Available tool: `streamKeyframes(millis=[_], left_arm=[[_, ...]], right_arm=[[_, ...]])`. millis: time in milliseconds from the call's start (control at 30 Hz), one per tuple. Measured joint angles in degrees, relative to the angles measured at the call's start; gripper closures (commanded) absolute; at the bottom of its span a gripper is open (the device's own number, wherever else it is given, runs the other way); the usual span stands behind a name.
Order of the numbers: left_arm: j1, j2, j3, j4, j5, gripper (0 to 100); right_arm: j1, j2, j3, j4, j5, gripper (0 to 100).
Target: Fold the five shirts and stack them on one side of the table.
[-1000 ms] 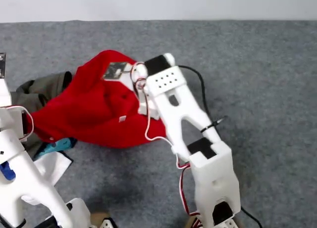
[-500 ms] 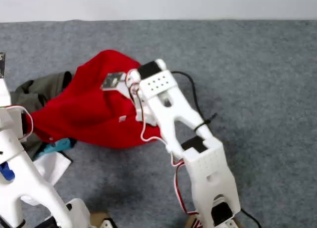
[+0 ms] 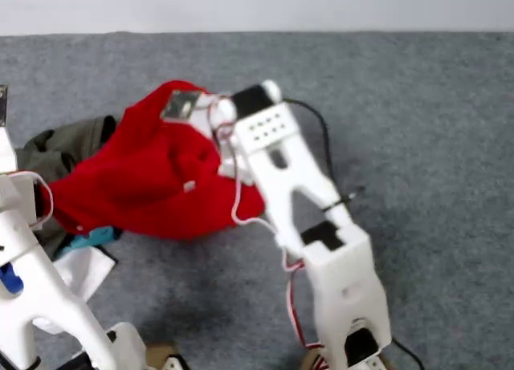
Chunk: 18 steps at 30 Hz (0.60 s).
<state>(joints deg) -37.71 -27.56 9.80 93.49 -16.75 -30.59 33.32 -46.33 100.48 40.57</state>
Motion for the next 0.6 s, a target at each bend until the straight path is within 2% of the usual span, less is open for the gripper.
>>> streamKeyframes(millis=[100, 233, 333, 467, 600], left_arm=[[2.8, 0.0, -1.7, 0.0, 0.0, 99], [10.2, -0.1, -7.4, 0.2, 0.1, 99], [16.7, -0.2, -12.3, -0.4, 4.4, 99], [23.7, -0.2, -19.0, -6.8, 10.9, 99], [30.3, -0.2, -26.8, -12.4, 12.3, 99]], right_arm=[[2.5, -6.4, 0.0, 0.0, 0.0, 98.8], [7.0, -16.7, -0.1, 0.0, 0.0, 98.8], [11.3, -23.6, -0.1, -0.7, 0.0, 98.8], [18.0, -32.4, -0.1, -5.2, 0.0, 98.8], [23.2, -40.7, -0.1, -9.9, 0.0, 98.8]])
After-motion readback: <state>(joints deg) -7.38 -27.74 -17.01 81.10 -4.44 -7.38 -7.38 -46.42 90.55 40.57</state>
